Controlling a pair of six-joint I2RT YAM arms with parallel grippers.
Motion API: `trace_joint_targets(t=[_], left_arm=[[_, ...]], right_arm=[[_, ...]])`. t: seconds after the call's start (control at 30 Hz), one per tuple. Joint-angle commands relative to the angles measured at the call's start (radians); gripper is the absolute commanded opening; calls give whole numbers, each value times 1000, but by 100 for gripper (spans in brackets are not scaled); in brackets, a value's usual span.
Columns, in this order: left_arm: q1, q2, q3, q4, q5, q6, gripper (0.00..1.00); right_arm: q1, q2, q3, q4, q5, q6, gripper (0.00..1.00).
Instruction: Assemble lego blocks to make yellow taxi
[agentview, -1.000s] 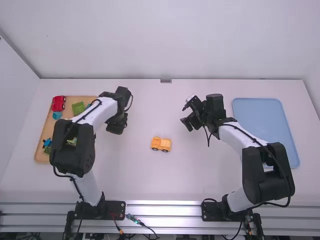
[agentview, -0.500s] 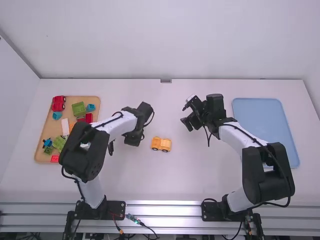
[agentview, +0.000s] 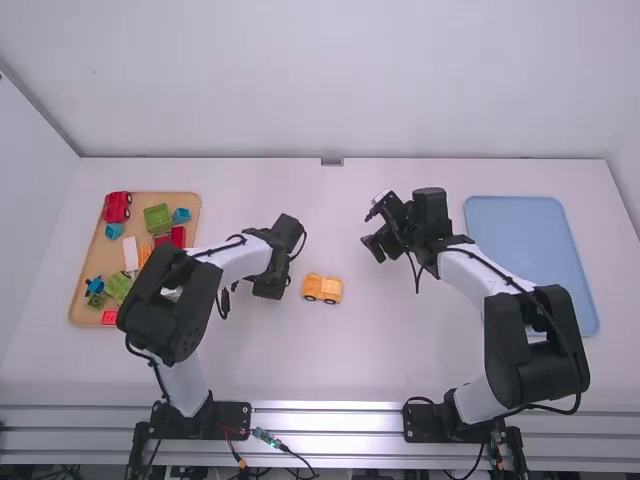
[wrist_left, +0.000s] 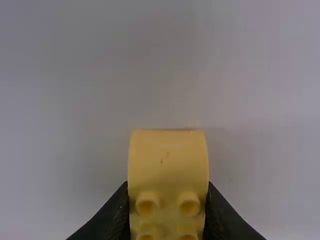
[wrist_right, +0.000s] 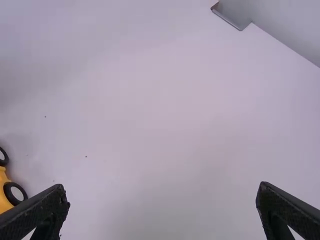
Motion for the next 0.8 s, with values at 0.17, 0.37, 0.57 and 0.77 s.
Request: trace_joint_targets(t=[0.17, 0.37, 0.57, 0.77], left_arm=[[4, -23, -59, 118, 12, 130, 60], [4, -23, -46, 131, 5, 204, 90], [13, -24, 91, -108, 5, 204, 93], [16, -24, 329, -397, -119, 300, 99]], right_arm=[[3, -20, 28, -3, -8, 7, 99], [3, -20, 28, -4, -8, 6, 99], [3, -20, 28, -3, -8, 6, 99], [3, -20, 28, -9, -3, 7, 99]])
